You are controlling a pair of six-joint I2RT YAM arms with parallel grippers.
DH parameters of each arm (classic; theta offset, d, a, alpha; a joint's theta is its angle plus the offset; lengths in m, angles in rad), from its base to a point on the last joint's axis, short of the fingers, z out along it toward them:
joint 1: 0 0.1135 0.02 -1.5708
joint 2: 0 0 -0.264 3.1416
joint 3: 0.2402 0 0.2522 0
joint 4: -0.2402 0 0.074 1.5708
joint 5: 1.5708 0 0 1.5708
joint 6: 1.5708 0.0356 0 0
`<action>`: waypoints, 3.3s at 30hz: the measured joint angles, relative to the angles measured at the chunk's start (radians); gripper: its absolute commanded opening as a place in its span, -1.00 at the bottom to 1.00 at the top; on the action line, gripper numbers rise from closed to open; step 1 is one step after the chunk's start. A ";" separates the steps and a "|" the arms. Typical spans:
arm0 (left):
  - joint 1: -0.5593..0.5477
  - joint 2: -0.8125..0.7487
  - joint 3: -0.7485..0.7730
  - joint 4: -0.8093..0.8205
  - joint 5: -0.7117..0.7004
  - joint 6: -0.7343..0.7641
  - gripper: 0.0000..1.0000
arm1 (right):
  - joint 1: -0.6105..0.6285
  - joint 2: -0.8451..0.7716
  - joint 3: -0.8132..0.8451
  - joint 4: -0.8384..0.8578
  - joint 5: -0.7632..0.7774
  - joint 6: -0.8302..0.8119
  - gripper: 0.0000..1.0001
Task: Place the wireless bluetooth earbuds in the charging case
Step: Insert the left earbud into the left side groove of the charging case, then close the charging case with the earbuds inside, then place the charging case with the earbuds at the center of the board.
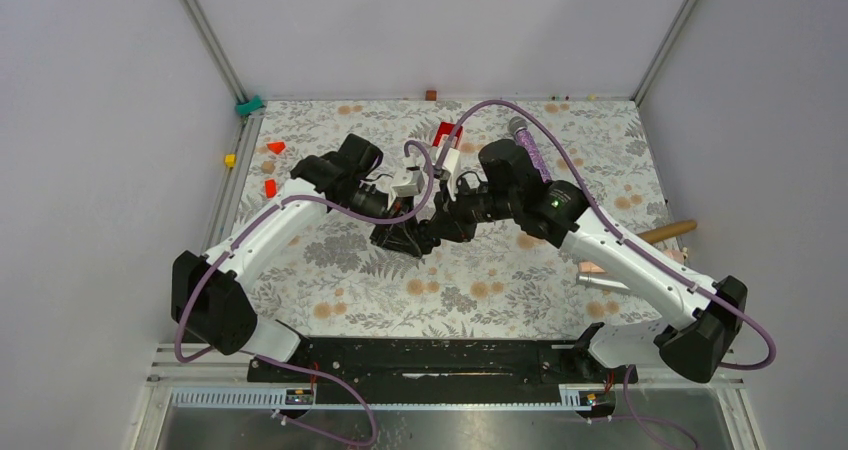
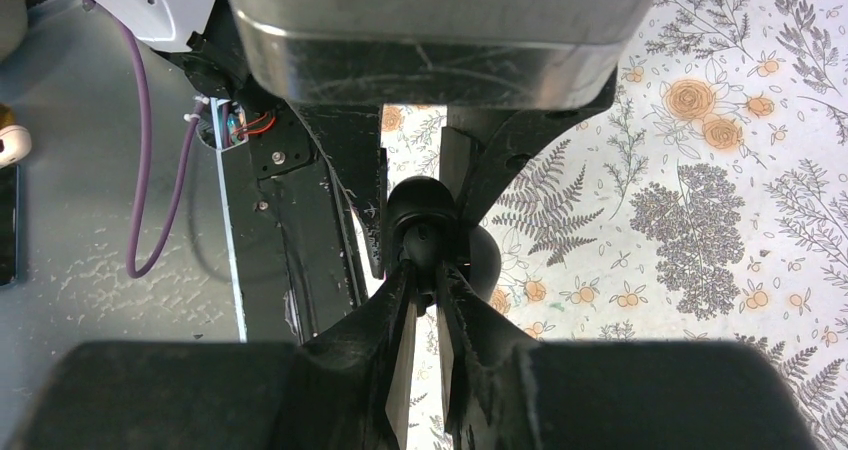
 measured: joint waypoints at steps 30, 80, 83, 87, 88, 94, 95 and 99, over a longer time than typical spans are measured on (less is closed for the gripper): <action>-0.009 0.000 -0.012 0.003 -0.007 0.000 -1.00 | 0.011 0.007 0.040 -0.031 0.008 -0.001 -0.28; -0.011 -0.021 -0.014 0.003 -0.011 0.001 -1.00 | 0.011 -0.047 -0.053 -0.033 0.073 -0.143 -0.62; -0.011 -0.021 -0.014 0.003 -0.011 0.000 -1.00 | 0.011 -0.047 -0.053 -0.033 0.060 -0.143 -0.62; -0.011 -0.021 -0.014 0.003 -0.012 0.001 -1.00 | 0.011 -0.047 -0.055 -0.033 0.053 -0.143 -0.61; -0.011 -0.021 -0.014 0.003 -0.011 0.001 -1.00 | 0.011 -0.047 -0.055 -0.033 0.051 -0.143 -0.61; -0.011 -0.021 -0.014 0.003 -0.016 0.001 -1.00 | 0.010 -0.049 -0.055 -0.041 0.053 -0.155 -0.03; -0.010 -0.021 -0.014 0.003 -0.019 0.001 -1.00 | 0.010 -0.051 -0.055 -0.046 0.055 -0.156 0.21; -0.007 -0.022 -0.014 0.003 -0.032 0.001 -1.00 | 0.001 -0.076 -0.054 -0.063 0.074 -0.170 0.86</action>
